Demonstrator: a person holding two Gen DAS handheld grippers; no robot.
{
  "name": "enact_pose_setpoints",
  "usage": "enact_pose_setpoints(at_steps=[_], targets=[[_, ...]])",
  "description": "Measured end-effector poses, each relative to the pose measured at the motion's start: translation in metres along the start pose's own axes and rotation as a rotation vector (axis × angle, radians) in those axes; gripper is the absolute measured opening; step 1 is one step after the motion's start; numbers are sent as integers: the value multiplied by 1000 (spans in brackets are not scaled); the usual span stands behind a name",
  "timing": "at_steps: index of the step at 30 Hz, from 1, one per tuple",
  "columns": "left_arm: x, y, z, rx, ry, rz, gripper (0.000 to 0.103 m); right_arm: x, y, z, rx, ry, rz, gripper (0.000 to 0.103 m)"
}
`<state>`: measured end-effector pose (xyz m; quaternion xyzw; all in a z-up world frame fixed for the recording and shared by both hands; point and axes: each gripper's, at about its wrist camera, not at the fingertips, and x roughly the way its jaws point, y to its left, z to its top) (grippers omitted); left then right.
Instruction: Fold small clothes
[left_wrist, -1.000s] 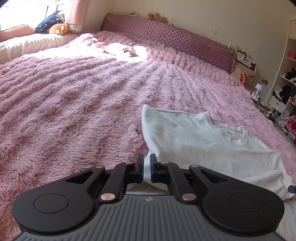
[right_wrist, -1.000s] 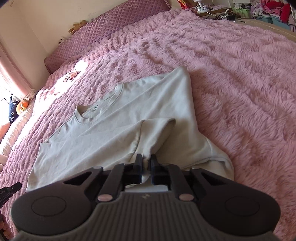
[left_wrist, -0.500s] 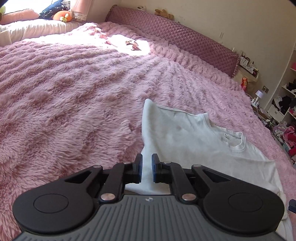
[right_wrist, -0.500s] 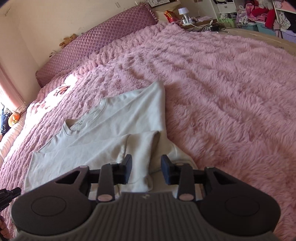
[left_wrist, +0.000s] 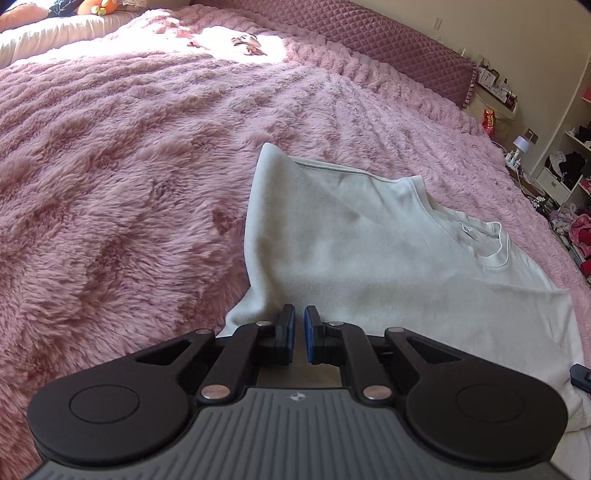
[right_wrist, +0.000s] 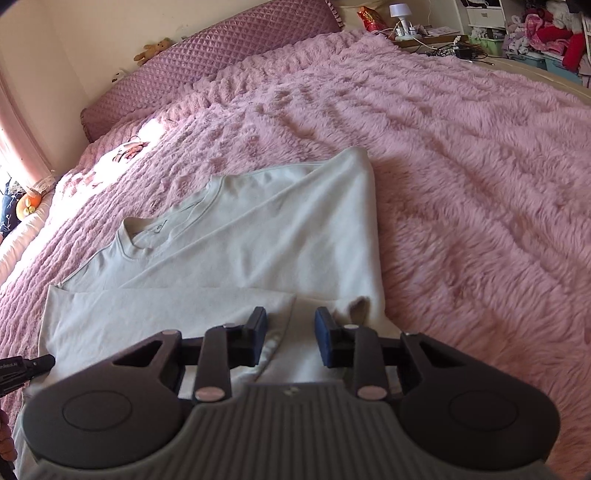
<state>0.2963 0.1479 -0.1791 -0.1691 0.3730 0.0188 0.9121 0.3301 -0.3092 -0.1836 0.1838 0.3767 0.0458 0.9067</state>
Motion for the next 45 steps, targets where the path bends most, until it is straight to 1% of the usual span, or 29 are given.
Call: enact_pose_setpoints(at_steps=[4,6,7,9,10,11,13,15,16,18,20,22,24,27,31,35,39,41,45], targets=[[-3,5,4,-50,19,-23,12,-2,5,-5,-59,-13,-21,25],[-16,4,9,-76,28,-46,13,-10,7,-1,-34,-7,-18,33],[-26,2,10,-75,38,-62,15,-22,8,1,-14,-14,-3,38],[-49,-7,9,-48,55,-102,18,-47,13,3,-24,-37,15,44],[-64,-11,5,-26,56,-123,22,-58,15,3,-34,-45,22,52],[-78,-15,2,-1,58,-133,24,-75,19,2,-49,-60,34,56],[-108,-21,-8,43,66,-150,26,-103,22,-3,-84,-74,60,56],[-138,-21,-20,70,79,-168,33,-136,25,-9,-133,-70,86,57],[-152,-20,-26,81,92,-172,35,-147,26,-12,-151,-65,94,58],[-180,-17,-39,105,108,-168,35,-179,27,-24,-197,-43,105,59],[-206,-9,-53,119,127,-157,41,-210,26,-37,-222,-26,124,68],[-227,-1,-67,123,154,-135,53,-238,23,-53,-238,-14,130,73],[-243,8,-80,129,191,-103,54,-259,19,-69,-247,2,121,73],[-262,25,-102,124,216,-66,54,-284,9,-94,-231,33,103,73],[-274,50,-127,51,247,-52,54,-305,-5,-123,-204,64,78,73],[-276,63,-145,6,263,-45,54,-315,-13,-146,-204,93,47,73],[-268,68,-156,-15,287,-43,54,-319,-18,-160,-191,118,28,73],[-265,69,-163,-18,298,-45,54,-316,-19,-166,-191,130,14,77],[-259,69,-169,-27,316,-53,54,-311,-27,-173,-160,157,12,77]])
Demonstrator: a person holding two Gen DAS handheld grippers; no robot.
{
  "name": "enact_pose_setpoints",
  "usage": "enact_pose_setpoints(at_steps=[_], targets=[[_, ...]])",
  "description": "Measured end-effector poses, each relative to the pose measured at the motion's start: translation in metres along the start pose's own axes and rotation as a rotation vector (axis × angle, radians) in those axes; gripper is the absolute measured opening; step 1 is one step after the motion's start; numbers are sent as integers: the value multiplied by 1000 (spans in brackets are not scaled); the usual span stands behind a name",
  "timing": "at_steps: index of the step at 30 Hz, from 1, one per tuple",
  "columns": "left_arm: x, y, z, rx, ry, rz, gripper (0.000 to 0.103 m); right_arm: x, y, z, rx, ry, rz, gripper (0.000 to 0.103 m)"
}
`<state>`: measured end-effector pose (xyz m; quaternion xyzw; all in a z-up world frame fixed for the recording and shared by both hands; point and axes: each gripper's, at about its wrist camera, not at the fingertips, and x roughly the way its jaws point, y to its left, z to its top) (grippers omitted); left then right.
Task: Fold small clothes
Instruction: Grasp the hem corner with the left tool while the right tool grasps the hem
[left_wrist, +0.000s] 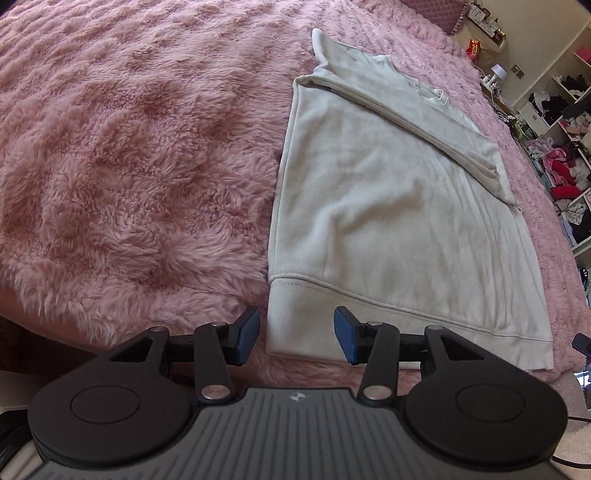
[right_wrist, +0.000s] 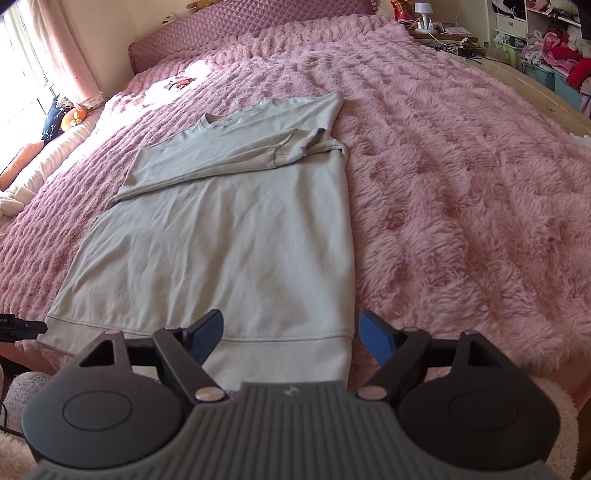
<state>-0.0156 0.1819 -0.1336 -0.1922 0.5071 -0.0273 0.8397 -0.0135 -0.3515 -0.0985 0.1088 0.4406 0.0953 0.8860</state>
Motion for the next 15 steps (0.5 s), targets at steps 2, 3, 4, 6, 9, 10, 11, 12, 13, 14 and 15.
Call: enact_pose_setpoints(at_steps=[2,3,4,6,9,10,11,12,13,14,15], targets=[[2,0,-1,-3,4,-3,54,3,-5,-3,15,14,-7,77],[3,0,-2,-5,5,-3,54,5,-7,-4,20,20,-10,77],[4,1,-2,-8,7,-3,54,6,-8,-6,24,25,-11,77],[6,2,-2,-16,13,-7,54,10,-12,-8,32,39,-20,77],[10,5,0,-27,21,-14,54,15,-15,-12,36,57,-32,77],[11,7,0,-33,22,-16,54,17,-16,-13,39,61,-37,77],[12,9,1,-46,20,-28,54,20,-17,-14,44,68,-38,75],[13,11,2,-57,19,-44,54,22,-19,-15,51,76,-35,74],[14,13,3,-67,17,-57,54,25,-20,-15,59,83,-29,71],[15,16,4,-81,16,-79,54,28,-21,-16,65,91,-22,65],[17,18,5,-91,17,-96,54,31,-21,-17,69,101,-19,58]])
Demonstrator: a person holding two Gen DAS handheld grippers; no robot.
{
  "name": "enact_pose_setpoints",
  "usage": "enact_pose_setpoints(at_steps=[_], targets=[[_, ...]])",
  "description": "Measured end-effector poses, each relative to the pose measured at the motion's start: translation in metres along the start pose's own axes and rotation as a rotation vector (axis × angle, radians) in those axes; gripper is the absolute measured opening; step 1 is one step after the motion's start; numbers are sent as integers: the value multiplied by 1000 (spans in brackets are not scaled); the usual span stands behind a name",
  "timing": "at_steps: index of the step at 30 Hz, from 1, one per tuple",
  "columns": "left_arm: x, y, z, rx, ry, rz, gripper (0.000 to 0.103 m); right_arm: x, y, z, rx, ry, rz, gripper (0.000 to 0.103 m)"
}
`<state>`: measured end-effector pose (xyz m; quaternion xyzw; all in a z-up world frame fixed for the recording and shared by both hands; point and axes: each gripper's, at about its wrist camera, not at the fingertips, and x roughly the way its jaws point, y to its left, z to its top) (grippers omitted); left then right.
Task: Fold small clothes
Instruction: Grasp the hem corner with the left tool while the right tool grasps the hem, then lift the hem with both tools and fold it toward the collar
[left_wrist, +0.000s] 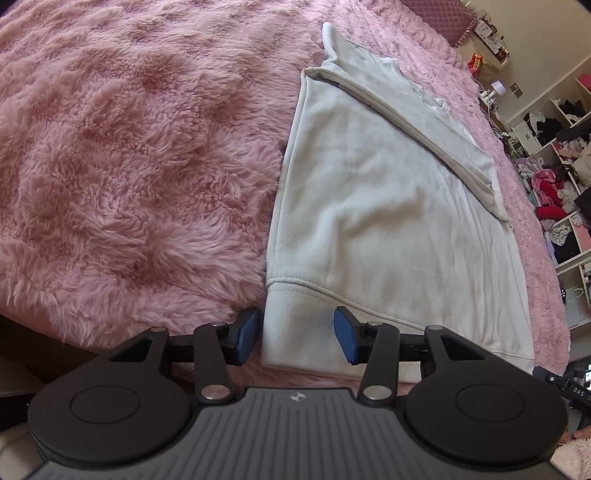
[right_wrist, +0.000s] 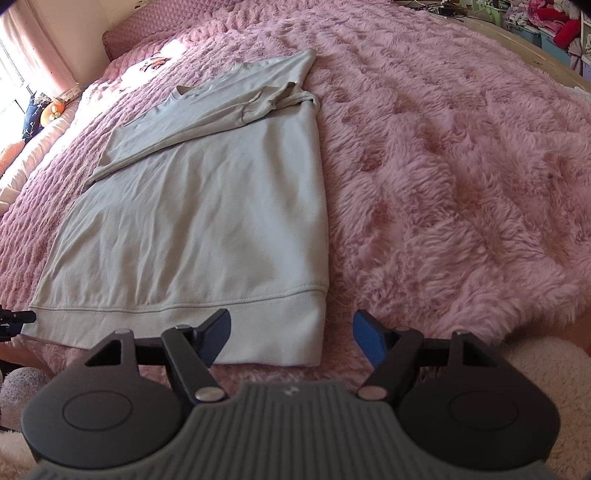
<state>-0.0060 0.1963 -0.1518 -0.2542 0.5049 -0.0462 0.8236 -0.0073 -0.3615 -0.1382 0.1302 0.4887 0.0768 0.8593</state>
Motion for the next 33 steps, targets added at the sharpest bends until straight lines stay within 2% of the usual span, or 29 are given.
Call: enact_pose_setpoints(at_steps=[1,2,7,12,15,17,19,20,24,28,33], targets=[[1,2,1,-14,3,-14,54,4,0,0,0,13,3,43],[2,4,2,-28,7,-22,54,8,-1,-1,1,29,7,38],[7,11,5,-71,22,-56,54,19,-5,-1,40,47,15,39],[15,10,8,-73,54,-122,54,22,-5,4,63,46,41,39],[24,14,9,-103,77,-169,54,24,-3,5,57,48,40,31],[27,19,10,-142,63,-175,41,26,-1,6,57,55,36,21],[30,26,9,-199,59,-171,17,25,0,7,47,50,30,17],[30,28,9,-213,52,-186,10,24,0,7,45,49,31,15],[20,19,9,-166,33,-188,8,18,-2,8,57,30,41,9],[10,11,13,-173,20,-262,8,9,0,10,57,12,73,4],[7,0,24,-174,8,-319,8,0,5,17,60,-6,117,3]])
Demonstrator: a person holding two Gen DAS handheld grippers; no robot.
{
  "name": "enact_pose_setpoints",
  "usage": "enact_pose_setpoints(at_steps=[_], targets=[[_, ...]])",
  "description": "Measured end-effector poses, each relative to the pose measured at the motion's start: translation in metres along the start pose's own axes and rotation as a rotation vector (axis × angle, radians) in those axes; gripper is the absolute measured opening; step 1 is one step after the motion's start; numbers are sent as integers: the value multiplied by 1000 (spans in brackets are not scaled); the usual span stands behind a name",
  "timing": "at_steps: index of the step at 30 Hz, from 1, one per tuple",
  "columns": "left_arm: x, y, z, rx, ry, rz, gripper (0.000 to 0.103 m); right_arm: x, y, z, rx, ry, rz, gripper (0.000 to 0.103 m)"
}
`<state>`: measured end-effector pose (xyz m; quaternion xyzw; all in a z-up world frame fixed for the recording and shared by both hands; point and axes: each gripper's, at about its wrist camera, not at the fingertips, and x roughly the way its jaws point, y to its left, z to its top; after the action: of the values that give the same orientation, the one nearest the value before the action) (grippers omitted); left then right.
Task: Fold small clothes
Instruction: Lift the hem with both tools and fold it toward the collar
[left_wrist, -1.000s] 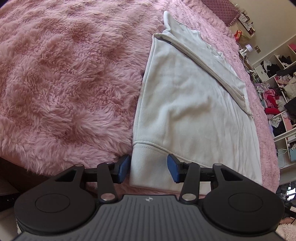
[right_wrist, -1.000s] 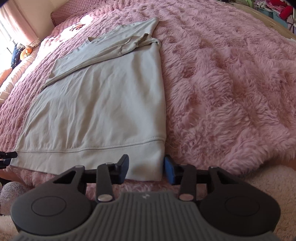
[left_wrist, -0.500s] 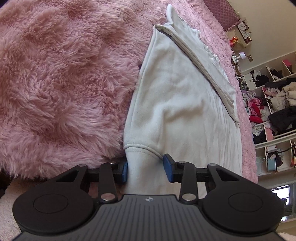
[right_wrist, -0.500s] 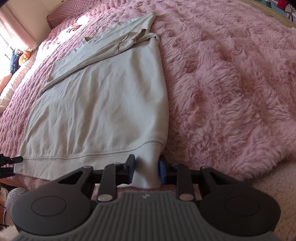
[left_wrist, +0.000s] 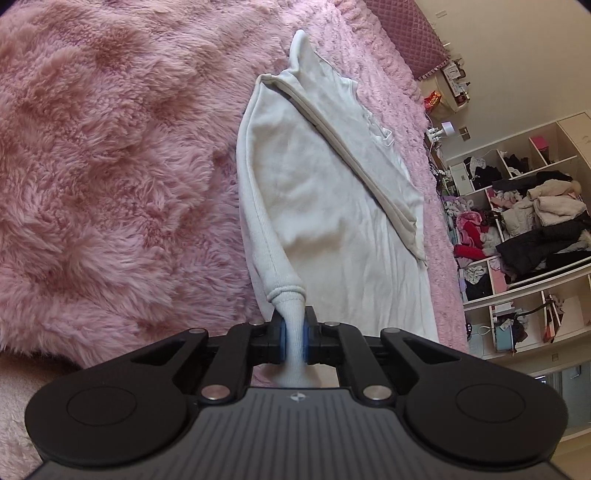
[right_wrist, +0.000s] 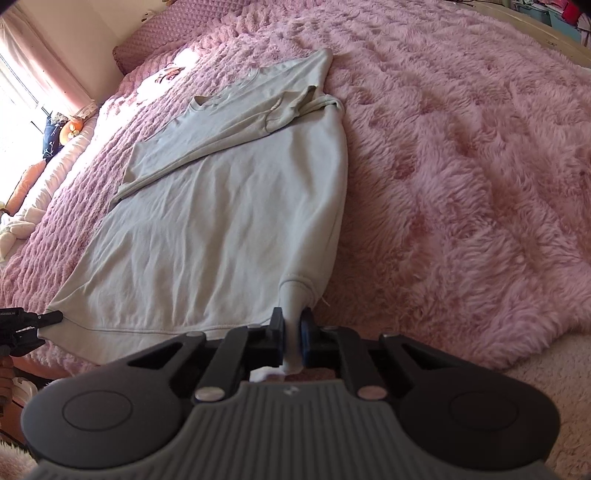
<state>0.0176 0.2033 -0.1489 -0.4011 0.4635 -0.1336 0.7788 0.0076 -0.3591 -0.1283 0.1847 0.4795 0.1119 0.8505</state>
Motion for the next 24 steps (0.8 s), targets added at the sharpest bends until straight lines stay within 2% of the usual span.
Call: enact_pose_setpoints(at_steps=[11,16,24], targets=[[1,-22,21,24,-28,-58,8,-15,3,20,41,-57,58,3],[0,-26,37,3,-72,-128,8,-18,5,34,50,-101,75,2],[6,-39,78,60,-129,-149,7,-11,15,87,45,-175,84,2]])
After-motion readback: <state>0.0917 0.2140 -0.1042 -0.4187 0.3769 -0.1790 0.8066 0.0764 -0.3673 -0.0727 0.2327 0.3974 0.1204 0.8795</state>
